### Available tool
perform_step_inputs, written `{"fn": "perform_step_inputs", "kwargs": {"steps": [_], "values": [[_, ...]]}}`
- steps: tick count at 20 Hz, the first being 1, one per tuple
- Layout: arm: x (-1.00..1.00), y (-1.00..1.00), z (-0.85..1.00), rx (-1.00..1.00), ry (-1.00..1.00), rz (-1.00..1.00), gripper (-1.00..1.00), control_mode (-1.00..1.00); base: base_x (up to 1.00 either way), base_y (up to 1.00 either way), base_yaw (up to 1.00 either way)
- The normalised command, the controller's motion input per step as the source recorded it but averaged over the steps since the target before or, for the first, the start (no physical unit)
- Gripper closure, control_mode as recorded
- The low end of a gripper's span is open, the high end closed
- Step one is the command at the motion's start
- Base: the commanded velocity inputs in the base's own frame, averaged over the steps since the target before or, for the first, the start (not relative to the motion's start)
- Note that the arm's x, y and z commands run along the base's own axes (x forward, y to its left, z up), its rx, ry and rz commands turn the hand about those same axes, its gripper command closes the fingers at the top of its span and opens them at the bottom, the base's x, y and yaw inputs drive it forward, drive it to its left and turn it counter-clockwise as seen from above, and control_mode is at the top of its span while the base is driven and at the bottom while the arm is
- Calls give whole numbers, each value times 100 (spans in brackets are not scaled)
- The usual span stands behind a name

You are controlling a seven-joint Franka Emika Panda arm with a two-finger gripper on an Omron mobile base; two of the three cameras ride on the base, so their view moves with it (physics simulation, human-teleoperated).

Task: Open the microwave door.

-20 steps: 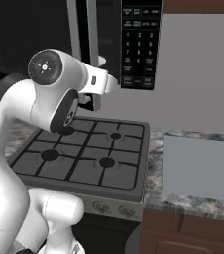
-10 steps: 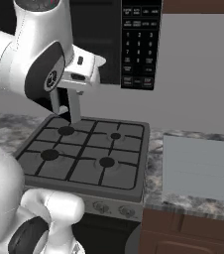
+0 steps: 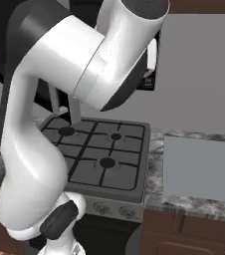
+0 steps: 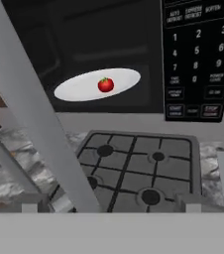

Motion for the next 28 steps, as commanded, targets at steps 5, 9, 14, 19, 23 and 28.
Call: {"fn": "perform_step_inputs", "kwargs": {"steps": [5, 9, 14, 19, 23, 28], "values": [[11, -46, -74, 8, -40, 16, -100, -100, 0, 0, 0], [46, -6, -100, 2, -27, 24, -100, -100, 0, 0, 0], [66, 1, -99, 5, -31, 30, -100, -100, 0, 0, 0], [56, 16, -63, 9, -16, 21, -100, -100, 0, 0, 0], [28, 23, -25, 9, -31, 17, -100, -100, 0, 0, 0], [21, 13, 0, 18, -32, 6, -100, -100, 0, 0, 0]]}}
